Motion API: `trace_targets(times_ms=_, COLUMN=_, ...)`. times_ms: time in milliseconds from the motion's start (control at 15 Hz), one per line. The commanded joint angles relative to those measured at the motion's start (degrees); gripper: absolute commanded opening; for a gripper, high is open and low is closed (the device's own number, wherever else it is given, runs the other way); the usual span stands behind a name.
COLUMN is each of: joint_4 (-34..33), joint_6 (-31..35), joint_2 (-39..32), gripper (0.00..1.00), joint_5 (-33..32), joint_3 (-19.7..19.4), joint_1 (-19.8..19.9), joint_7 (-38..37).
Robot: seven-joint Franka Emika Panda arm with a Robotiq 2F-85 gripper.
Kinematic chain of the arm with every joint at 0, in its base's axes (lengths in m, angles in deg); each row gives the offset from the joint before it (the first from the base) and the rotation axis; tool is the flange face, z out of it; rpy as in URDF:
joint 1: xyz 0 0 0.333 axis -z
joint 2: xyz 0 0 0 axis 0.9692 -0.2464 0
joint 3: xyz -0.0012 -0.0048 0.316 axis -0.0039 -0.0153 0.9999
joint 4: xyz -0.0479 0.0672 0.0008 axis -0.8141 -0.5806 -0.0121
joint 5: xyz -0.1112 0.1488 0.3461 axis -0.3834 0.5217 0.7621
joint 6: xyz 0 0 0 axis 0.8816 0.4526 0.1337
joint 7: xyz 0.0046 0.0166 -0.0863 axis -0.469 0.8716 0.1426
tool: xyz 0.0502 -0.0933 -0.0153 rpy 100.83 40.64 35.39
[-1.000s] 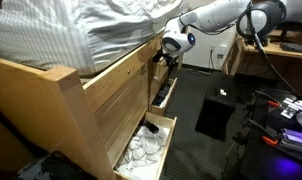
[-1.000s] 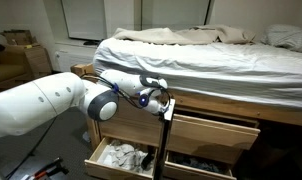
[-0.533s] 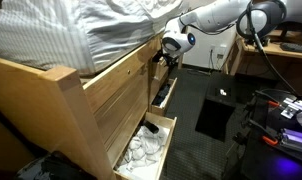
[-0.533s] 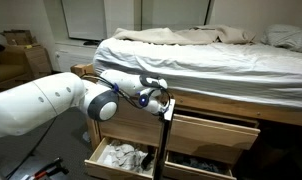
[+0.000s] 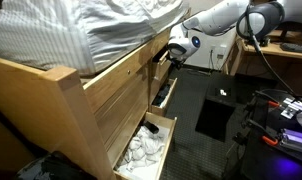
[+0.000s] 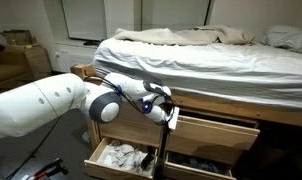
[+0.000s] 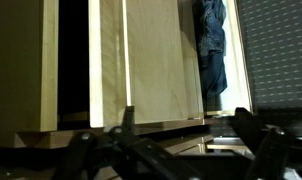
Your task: Open the top most drawer on the right
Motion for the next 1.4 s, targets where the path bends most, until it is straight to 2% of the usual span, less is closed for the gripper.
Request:
trace_targets(times_ms=0, joint_4=-0.09, joint_6=-1.31, joint_2=0.01, gripper=1.0, joint_5=0.08, joint_3=0.07, joint_1=0.52, joint_7=-0.24)
trace_targets(times_ms=133, joint_4=-0.56, joint_6=-2.59, joint_2=0.1, gripper=1.0, joint_5=0.09, joint_3=0.1, joint_1=0.77, joint_7=-0.57)
trace_targets(times_ms=200, joint_4=3.78, joint_6=-4.43, joint_2=3.49, gripper=1.0, joint_5=0.16, joint_3=3.04, joint_1=2.62, joint_7=1.79)
trace_targets(times_ms=267, joint_4=9.81, joint_6=-5.5, joint_2=7.52, gripper=1.0, joint_5=-0.56, joint_3=7.75, joint_1=5.71, joint_7=5.42)
trace_targets(times_ms=333, joint_4=11.7, joint_6=-4.67, joint_2=8.32, gripper=1.0, joint_5=0.67, joint_3=13.59, joint_1=9.37, joint_7=11.74)
trace_targets(times_ms=533, joint_4=18.15, joint_6=-3.48, joint_2=10.78, gripper=1.0, joint_5=1.13, joint_3=25.54, joint_1=19.85, joint_7=21.95)
trace_targets(times_ms=600, joint_4=20.43, joint_6=-3.04, joint_2=12.82, gripper=1.0, joint_5=-0.77, joint_3=27.97, joint_1=23.7, joint_7=20.95)
trace_targets(times_ms=667, joint_4=11.09, joint_6=-2.65, joint_2=6.58, gripper=1.0, joint_5=-0.33, joint_3=22.05, joint_1=15.82, joint_7=16.91)
trace_targets(times_ms=733, joint_4=12.8, joint_6=-2.63, joint_2=7.76, gripper=1.0, joint_5=-0.44, joint_3=24.53, joint_1=18.9, joint_7=18.6)
trace_targets(times_ms=867, joint_4=15.24, joint_6=-2.65, joint_2=9.67, gripper=1.0, joint_5=-0.43, joint_3=26.88, joint_1=22.71, joint_7=20.38)
trace_targets(times_ms=933, joint_4=13.85, joint_6=-4.93, joint_2=9.6, gripper=1.0, joint_5=-0.33, joint_3=23.1, joint_1=20.25, joint_7=19.15)
trace_targets(times_ms=1267, joint_4=22.31, joint_6=-14.58, joint_2=10.58, gripper=1.0, joint_5=-3.06, joint_3=29.84, joint_1=26.68, joint_7=24.03)
trace_targets(times_ms=1333, joint_4=17.57, joint_6=-11.02, joint_2=9.13, gripper=1.0, joint_5=-1.89, joint_3=27.14, joint_1=23.33, joint_7=21.36)
